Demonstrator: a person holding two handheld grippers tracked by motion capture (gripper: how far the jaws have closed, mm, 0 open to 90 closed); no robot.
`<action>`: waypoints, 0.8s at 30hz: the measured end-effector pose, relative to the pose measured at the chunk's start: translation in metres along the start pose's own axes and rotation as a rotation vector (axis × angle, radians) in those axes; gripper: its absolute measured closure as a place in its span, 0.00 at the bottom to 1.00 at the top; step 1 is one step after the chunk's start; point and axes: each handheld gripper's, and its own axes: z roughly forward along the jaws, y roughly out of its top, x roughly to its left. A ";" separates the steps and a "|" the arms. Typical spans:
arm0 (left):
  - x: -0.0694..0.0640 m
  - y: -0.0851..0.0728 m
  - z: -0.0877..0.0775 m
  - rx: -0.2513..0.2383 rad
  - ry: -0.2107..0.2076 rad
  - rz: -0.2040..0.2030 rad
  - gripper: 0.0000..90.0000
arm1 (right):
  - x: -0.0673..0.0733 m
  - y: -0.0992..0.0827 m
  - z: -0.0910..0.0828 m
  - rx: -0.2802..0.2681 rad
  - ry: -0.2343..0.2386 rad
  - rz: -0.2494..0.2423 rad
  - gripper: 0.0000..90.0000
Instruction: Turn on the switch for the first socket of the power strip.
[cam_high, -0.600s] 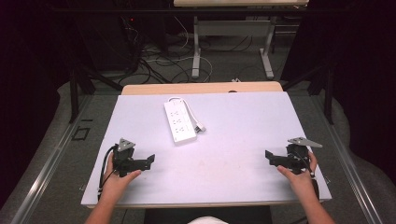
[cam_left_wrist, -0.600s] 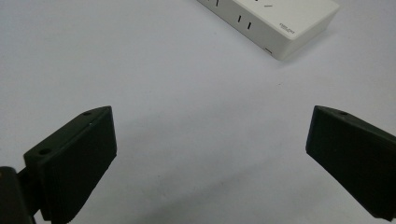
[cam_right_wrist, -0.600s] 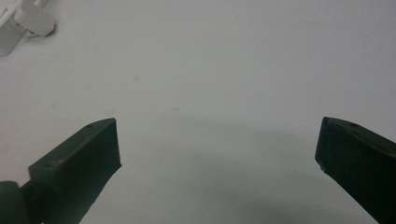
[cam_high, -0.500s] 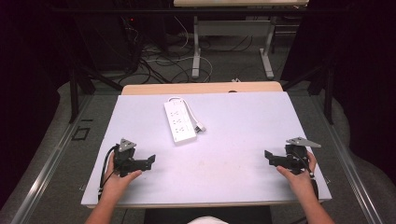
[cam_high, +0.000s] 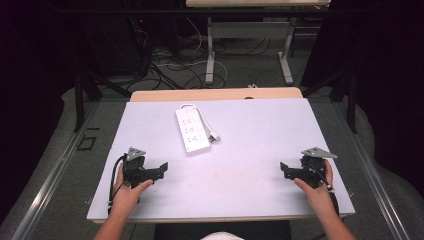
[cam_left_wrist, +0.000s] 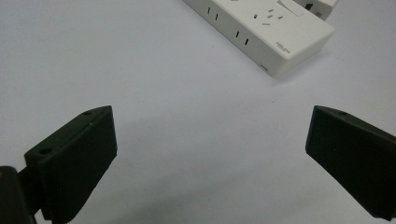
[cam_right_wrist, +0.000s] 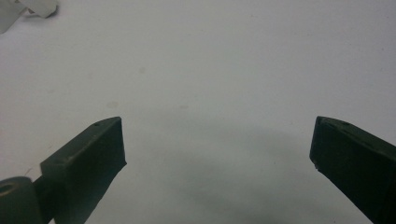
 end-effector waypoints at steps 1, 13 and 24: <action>-0.001 0.001 0.000 0.006 0.004 0.004 0.02 | 0.001 0.000 0.000 0.001 -0.002 0.006 0.03; -0.016 0.017 0.008 -0.030 -0.006 0.004 0.06 | 0.000 -0.001 0.001 -0.008 -0.002 -0.015 0.03; -0.023 0.031 0.019 -0.017 0.006 0.019 0.18 | 0.003 -0.002 0.002 -0.007 0.002 -0.012 0.03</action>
